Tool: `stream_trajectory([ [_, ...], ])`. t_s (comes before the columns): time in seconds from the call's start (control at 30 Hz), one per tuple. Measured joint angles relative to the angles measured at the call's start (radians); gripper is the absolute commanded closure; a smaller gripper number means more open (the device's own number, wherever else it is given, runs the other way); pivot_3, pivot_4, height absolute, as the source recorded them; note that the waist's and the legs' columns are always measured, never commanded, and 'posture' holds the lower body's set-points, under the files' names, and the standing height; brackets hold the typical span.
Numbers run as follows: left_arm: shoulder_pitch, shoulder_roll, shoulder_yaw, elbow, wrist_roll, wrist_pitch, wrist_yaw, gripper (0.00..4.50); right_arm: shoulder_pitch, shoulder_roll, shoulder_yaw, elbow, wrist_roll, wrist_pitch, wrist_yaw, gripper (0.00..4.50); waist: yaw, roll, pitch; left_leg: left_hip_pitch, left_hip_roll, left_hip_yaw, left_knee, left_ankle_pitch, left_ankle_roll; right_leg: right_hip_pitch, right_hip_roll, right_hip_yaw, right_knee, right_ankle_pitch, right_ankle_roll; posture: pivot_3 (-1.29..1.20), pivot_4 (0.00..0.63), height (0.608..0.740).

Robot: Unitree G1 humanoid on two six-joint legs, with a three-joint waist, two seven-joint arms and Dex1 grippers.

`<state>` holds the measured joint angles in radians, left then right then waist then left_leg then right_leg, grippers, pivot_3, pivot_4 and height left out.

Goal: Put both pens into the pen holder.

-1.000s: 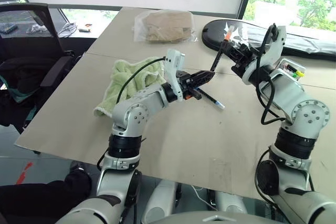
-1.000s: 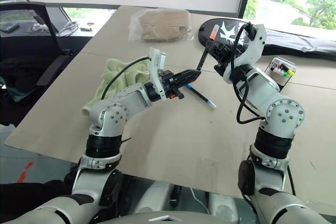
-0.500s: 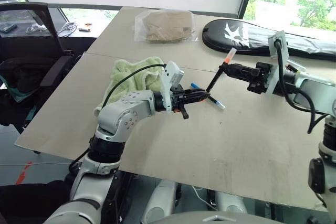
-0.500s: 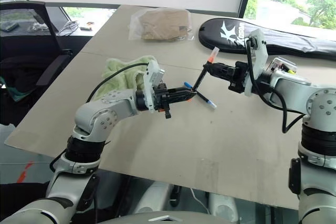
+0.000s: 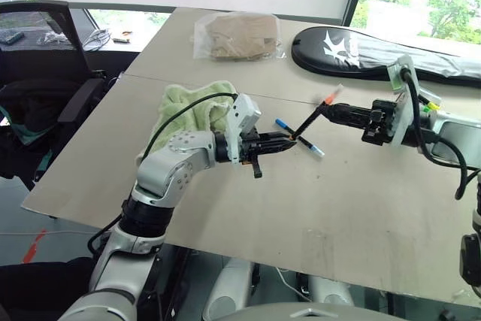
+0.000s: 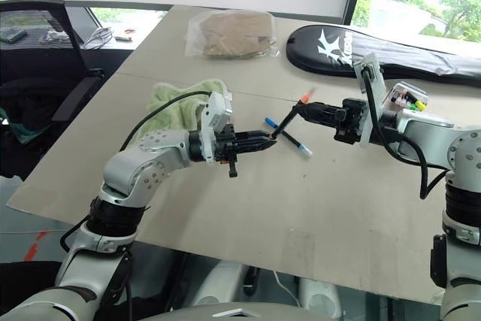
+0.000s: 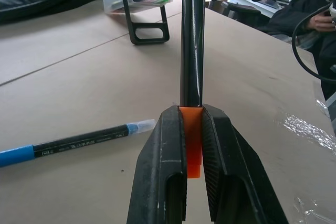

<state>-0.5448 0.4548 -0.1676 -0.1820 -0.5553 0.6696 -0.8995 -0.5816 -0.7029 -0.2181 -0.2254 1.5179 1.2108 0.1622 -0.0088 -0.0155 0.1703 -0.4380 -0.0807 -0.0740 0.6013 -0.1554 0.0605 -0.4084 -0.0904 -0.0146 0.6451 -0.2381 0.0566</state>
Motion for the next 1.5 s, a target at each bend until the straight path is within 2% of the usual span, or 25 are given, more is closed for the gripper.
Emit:
stream_trajectory([
  [0.07, 0.000, -0.006, 0.000, 0.001, 0.002, -0.002, 0.000, 3.57, 0.012, 0.000, -0.007, -0.008, 0.008, -0.007, -0.009, 4.50, 0.001, 0.000, 0.000, 0.000, 0.000, 0.000, 0.000, 0.000, 0.000, 0.000, 0.000, 0.000, 0.000, 0.000, 0.000, 0.00, 0.150, 0.740],
  [0.13, -0.001, -0.012, 0.012, 0.004, 0.003, -0.034, -0.006, 3.30, 0.049, -0.005, -0.017, -0.031, 0.022, -0.019, -0.048, 4.50, 0.001, 0.000, 0.000, 0.000, 0.000, 0.000, 0.000, 0.000, 0.000, 0.000, 0.000, 0.000, 0.000, 0.000, 0.000, 0.00, 0.150, 0.740],
  [0.17, -0.001, -0.012, 0.020, 0.004, 0.006, -0.051, -0.009, 2.77, 0.065, -0.005, -0.018, -0.032, 0.022, -0.023, -0.062, 4.50, 0.002, 0.000, 0.000, 0.000, 0.000, 0.000, 0.000, 0.000, 0.000, 0.000, 0.000, 0.000, 0.000, 0.000, 0.000, 0.00, 0.150, 0.740],
  [0.23, -0.002, -0.014, 0.029, 0.004, 0.016, -0.085, -0.010, 2.07, 0.097, -0.003, -0.018, -0.034, 0.023, -0.040, -0.091, 4.50, 0.002, 0.000, 0.000, 0.000, 0.000, 0.000, 0.000, 0.000, 0.000, 0.000, 0.000, 0.000, 0.000, 0.000, 0.000, 0.00, 0.150, 0.740],
  [0.37, -0.004, -0.011, 0.034, 0.004, 0.020, -0.093, -0.017, 2.07, 0.140, -0.005, -0.065, -0.055, 0.017, -0.091, -0.130, 4.50, 0.003, 0.000, 0.000, 0.000, 0.000, 0.000, 0.000, 0.000, 0.000, 0.000, 0.000, -0.001, 0.000, 0.000, 0.000, 0.00, 0.150, 0.740],
  [0.47, -0.003, -0.009, 0.047, 0.004, 0.024, -0.104, -0.011, 2.07, 0.168, -0.011, -0.120, -0.065, -0.051, -0.159, -0.151, 4.50, 0.005, 0.000, 0.000, 0.000, 0.000, 0.000, 0.000, 0.000, 0.000, 0.000, 0.000, -0.001, 0.000, 0.000, 0.000, 0.00, 0.150, 0.740],
  [0.57, -0.003, -0.013, 0.048, 0.004, 0.041, -0.130, -0.007, 2.07, 0.169, -0.019, -0.175, -0.080, -0.195, -0.272, -0.172, 4.50, 0.006, 0.000, 0.000, 0.000, 0.000, 0.000, 0.001, 0.000, 0.000, 0.000, 0.001, -0.001, 0.000, 0.000, 0.000, 0.00, 0.150, 0.740],
  [0.63, -0.002, -0.035, 0.055, 0.001, 0.042, -0.152, 0.012, 2.07, 0.171, -0.036, -0.185, -0.108, -0.383, -0.390, -0.175, 4.50, 0.008, 0.000, 0.000, 0.000, 0.000, 0.000, 0.001, 0.000, 0.000, 0.000, 0.001, -0.001, 0.000, 0.000, 0.001, 0.00, 0.150, 0.740],
  [0.67, -0.002, -0.044, 0.055, -0.002, 0.042, -0.157, 0.015, 2.07, 0.172, -0.046, -0.185, -0.115, -0.430, -0.420, -0.173, 4.50, 0.009, 0.000, 0.000, 0.000, 0.000, 0.000, 0.001, 0.000, 0.000, 0.000, 0.001, -0.001, 0.000, 0.000, 0.001, 0.00, 0.150, 0.740],
  [0.7, -0.001, -0.063, 0.055, -0.012, 0.042, -0.170, 0.027, 2.07, 0.192, -0.076, -0.176, -0.142, -0.541, -0.479, -0.162, 4.50, 0.011, 0.000, 0.000, 0.000, 0.000, 0.000, 0.001, 0.000, 0.000, 0.000, 0.001, -0.001, 0.000, 0.000, 0.001, 0.00, 0.150, 0.740],
  [0.8, 0.006, -0.097, 0.055, -0.037, 0.041, -0.178, 0.056, 2.07, 0.247, -0.118, -0.129, -0.173, -0.744, -0.581, -0.133, 4.50, 0.015, 0.000, 0.000, 0.000, 0.000, 0.000, 0.001, 0.000, 0.000, 0.000, 0.002, -0.001, 0.000, 0.000, 0.001, 0.00, 0.150, 0.740],
  [0.97, 0.015, -0.128, 0.041, -0.055, 0.042, -0.180, 0.078, 2.07, 0.312, -0.084, -0.042, -0.179, -0.964, -0.671, -0.108, 4.50, 0.016, 0.000, 0.000, 0.001, 0.000, 0.001, 0.002, 0.000, 0.000, 0.000, 0.002, 0.000, 0.002, 0.000, 0.001, 0.00, 0.150, 0.740],
  [1.17, 0.012, -0.129, 0.041, -0.055, 0.048, -0.195, 0.077, 2.07, 0.320, -0.053, -0.011, -0.160, -1.111, -0.726, -0.078, 4.50, 0.020, 0.000, 0.000, 0.002, 0.000, 0.000, 0.004, 0.000, 0.000, 0.002, 0.003, 0.000, 0.002, 0.000, 0.001, 0.00, 0.150, 0.740],
  [1.5, 0.008, -0.119, 0.041, -0.055, 0.059, -0.198, 0.077, 2.07, 0.298, -0.007, 0.026, 0.020, -1.320, -0.833, -0.041, 4.50, 0.021, 0.000, 0.000, 0.002, -0.001, 0.000, 0.005, 0.000, 0.000, 0.003, 0.005, 0.000, 0.002, 0.001, 0.001, 0.00, 0.150, 0.740],
])
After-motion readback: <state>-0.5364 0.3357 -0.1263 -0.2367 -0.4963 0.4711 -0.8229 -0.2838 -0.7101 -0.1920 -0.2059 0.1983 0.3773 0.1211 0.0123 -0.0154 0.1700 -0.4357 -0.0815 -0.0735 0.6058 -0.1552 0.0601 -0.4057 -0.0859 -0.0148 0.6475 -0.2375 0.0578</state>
